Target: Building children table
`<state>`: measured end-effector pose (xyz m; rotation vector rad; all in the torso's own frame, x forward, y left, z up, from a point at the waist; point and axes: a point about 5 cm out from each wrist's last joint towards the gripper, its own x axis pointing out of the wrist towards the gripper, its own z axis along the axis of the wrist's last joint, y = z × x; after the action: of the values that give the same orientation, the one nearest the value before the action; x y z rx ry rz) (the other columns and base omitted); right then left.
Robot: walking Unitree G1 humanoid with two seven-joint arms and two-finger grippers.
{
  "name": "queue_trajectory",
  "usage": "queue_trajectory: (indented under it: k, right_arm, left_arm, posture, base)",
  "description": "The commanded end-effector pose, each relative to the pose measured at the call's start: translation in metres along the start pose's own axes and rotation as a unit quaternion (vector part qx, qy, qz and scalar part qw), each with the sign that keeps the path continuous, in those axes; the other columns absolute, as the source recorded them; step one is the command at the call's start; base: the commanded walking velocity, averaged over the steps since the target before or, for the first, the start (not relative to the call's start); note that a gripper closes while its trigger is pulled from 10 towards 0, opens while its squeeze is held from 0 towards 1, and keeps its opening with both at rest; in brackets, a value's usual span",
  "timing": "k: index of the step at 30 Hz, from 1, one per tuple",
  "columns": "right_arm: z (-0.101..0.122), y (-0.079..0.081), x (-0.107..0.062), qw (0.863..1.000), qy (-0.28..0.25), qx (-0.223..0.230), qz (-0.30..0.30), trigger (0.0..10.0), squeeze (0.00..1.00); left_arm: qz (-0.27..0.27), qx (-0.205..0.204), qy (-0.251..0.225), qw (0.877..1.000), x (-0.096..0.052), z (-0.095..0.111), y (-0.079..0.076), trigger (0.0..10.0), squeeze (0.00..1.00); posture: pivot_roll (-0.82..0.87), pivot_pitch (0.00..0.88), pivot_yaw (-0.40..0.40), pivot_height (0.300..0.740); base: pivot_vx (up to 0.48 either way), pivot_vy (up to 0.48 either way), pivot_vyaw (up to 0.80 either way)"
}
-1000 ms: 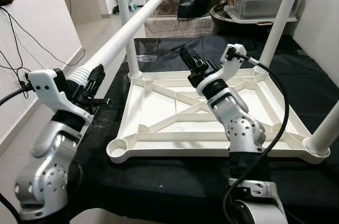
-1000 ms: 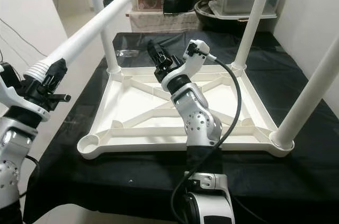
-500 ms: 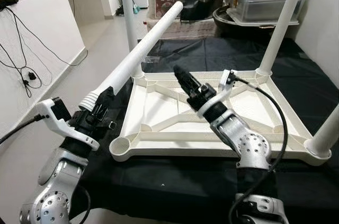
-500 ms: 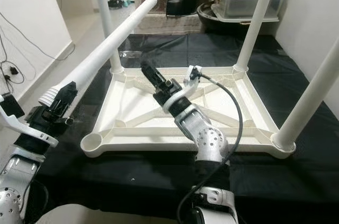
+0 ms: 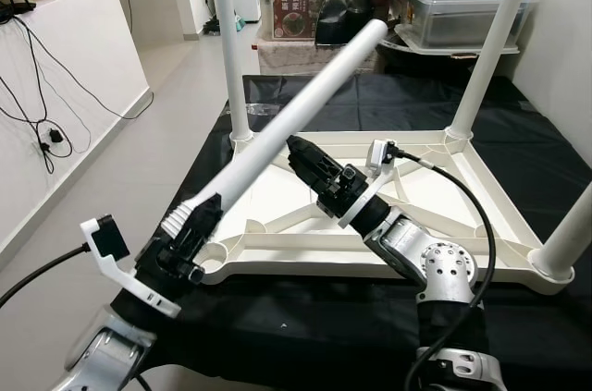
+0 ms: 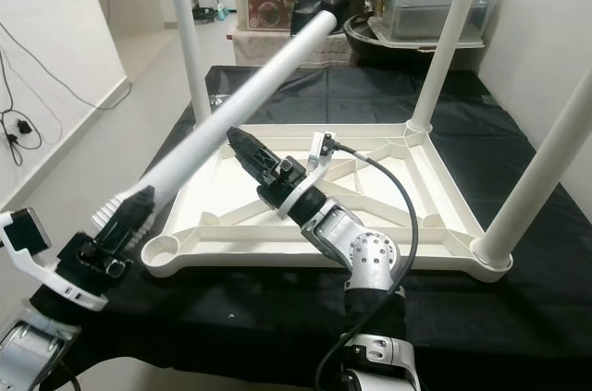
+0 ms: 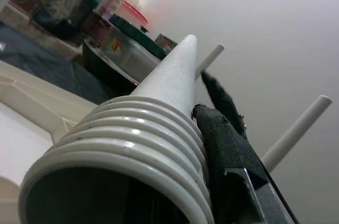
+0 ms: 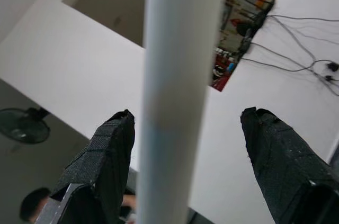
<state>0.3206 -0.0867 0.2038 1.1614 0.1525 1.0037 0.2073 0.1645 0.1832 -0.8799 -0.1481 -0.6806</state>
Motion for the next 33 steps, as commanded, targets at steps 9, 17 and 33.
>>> queue_trajectory:
  k: [9,17,33]
  right_arm:
    - [-0.002,0.009,0.005,0.999,0.03,-0.013,0.033,10.0,0.0]
    - [-0.013,0.007,0.002,0.997,0.064,-0.027,0.031,10.0,0.0]
    - [-0.012,0.01,0.004,0.997,0.063,-0.035,0.027,10.0,0.0]
  left_arm:
    - [-0.029,-0.029,0.041,0.998,-0.006,-0.008,-0.008,10.0,0.0]
    - [-0.034,-0.048,0.07,0.996,-0.01,-0.02,-0.01,10.0,0.0]
    - [-0.043,-0.06,0.078,0.994,-0.008,-0.029,-0.013,10.0,0.0]
  posture:
    - [0.04,0.022,-0.003,0.74]
    - [0.04,0.022,-0.003,0.74]
    - [0.04,0.032,0.0,0.74]
  base:
    - [0.0,0.0,0.0]
    - [0.0,0.0,0.0]
    - [0.0,0.0,0.0]
